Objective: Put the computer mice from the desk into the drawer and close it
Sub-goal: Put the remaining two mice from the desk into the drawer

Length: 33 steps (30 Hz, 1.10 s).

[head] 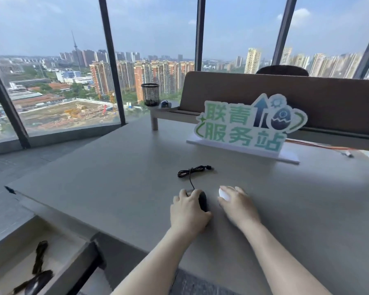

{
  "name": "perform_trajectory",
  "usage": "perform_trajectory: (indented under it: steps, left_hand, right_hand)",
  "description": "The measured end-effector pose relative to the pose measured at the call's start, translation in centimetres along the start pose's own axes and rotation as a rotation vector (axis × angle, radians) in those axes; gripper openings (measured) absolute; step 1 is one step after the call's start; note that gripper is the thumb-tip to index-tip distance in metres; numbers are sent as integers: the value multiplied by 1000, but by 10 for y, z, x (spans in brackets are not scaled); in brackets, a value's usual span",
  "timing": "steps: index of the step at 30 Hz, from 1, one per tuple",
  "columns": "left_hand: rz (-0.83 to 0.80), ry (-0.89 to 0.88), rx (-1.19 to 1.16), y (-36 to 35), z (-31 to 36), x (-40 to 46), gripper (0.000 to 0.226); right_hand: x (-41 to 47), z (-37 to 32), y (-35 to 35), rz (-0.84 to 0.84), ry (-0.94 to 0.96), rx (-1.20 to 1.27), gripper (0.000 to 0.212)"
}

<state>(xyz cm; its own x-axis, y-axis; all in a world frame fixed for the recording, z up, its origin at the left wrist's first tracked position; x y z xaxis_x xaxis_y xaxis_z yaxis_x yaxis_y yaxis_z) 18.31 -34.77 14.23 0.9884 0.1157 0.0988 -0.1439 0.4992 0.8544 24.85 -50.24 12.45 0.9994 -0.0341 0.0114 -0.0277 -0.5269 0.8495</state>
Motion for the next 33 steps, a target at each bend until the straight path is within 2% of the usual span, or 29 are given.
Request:
perform_trajectory:
  steps: [3, 6, 8, 11, 15, 18, 22, 26, 30, 33]
  left_hand:
    - [34, 108, 95, 6, -11, 6, 43]
    - [80, 120, 117, 16, -21, 8, 42]
    - [146, 128, 15, 31, -31, 3, 46]
    - [347, 84, -137, 78, -41, -15, 50]
    - [599, 29, -278, 164, -59, -51, 46]
    - [738, 23, -291, 223, -85, -86, 47]
    - [865, 111, -223, 275, -142, -141, 47]
    - [917, 255, -173, 291, -216, -193, 45]
    - [884, 463, -81, 278, -300, -235, 46]
    - [759, 625, -36, 252, -364, -257, 51]
  right_hand:
    - [-2, -3, 8, 53, -8, -162, 46]
    - [-9, -10, 12, 74, -4, -166, 44]
    - [-15, -20, 17, 104, 35, -70, 40]
    - [-32, -50, 29, 154, 124, 159, 45]
    - [-73, -124, 42, 148, 315, 360, 49]
    - [-109, -186, 43, 129, 449, 465, 51]
    - [-154, -261, 8, 5, 571, 536, 53]
    - [-197, -318, -73, -195, 632, 516, 48]
    - [-234, -349, -174, -450, 562, 459, 47]
    - [-254, -362, -240, -579, 488, 330, 56]
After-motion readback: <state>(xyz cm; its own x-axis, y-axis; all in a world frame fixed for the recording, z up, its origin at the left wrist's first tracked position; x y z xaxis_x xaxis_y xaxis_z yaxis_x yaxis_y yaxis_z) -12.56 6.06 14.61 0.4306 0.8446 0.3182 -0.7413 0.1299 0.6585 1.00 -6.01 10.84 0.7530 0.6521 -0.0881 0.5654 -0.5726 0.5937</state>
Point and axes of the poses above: each hand's wrist, its own x-axis towards the middle knuckle, its own y-axis out of the back of the hand, z = x × y, the point moved 7 cm from there along x, towards the middle knuckle, and after that the axes turned 8 degrees about -y, right-handed, at the moved point
